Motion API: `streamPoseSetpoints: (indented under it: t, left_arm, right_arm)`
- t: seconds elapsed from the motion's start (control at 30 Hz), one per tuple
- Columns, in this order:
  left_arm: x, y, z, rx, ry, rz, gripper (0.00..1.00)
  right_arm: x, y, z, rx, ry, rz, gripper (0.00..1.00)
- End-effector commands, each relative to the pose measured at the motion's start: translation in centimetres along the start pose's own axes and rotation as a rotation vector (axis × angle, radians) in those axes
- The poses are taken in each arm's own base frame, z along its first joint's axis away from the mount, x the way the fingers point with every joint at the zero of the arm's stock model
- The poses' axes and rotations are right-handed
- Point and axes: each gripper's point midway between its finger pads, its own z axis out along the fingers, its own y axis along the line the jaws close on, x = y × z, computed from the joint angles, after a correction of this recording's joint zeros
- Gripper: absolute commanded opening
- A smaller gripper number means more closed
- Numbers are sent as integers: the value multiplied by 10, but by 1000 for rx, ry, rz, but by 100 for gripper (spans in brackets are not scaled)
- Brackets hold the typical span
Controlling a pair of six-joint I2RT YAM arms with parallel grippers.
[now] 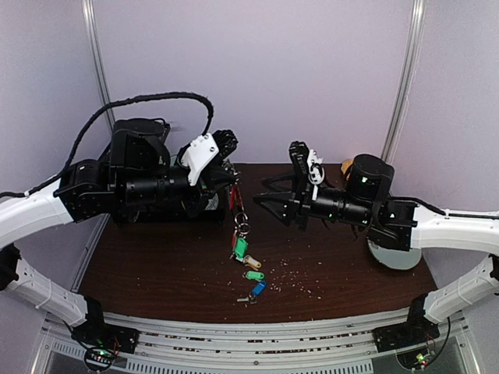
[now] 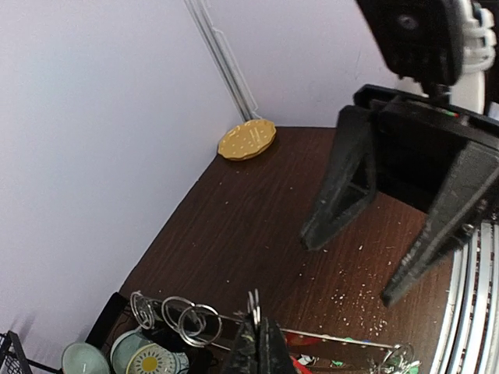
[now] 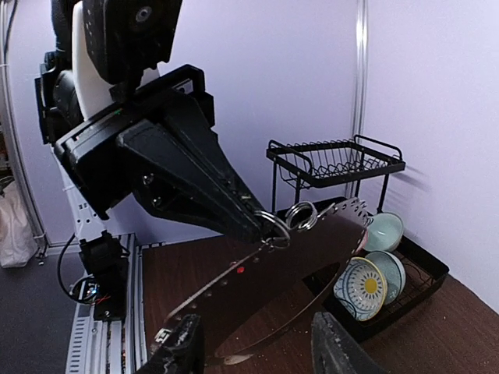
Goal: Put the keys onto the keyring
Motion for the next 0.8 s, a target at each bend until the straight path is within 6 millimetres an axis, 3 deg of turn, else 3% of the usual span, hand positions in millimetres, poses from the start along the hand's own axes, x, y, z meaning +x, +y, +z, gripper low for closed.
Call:
streamPoseSetpoints:
  t: [0.0, 0.1, 0.23, 0.37, 0.47, 0.53, 0.67, 0.77]
  left_arm:
    - [-8, 28, 6, -151, 12, -110, 0]
    - [-6, 31, 10, -175, 23, -133, 0]
    - [-4, 31, 17, -180, 35, -147, 0]
    - [-5, 30, 19, -178, 27, -152, 0]
    - [-5, 32, 19, -191, 28, -151, 0]
    - [-4, 32, 19, -192, 28, -150, 0]
    - [-4, 29, 20, -178, 28, -146, 0]
    - [-3, 24, 22, -149, 27, -137, 0]
  right_arm:
    - [-13, -20, 2, 231, -17, 100, 50]
    - [-21, -13, 2, 253, -46, 152, 51]
    - [-2, -14, 14, 334, 27, 178, 64]
    - [17, -17, 21, 396, 61, 161, 64]
    - [23, -13, 32, 370, 70, 143, 59]
    - [33, -16, 35, 393, 97, 139, 50]
    - [41, -24, 31, 441, 105, 132, 34]
    - [43, -26, 29, 458, 110, 117, 28]
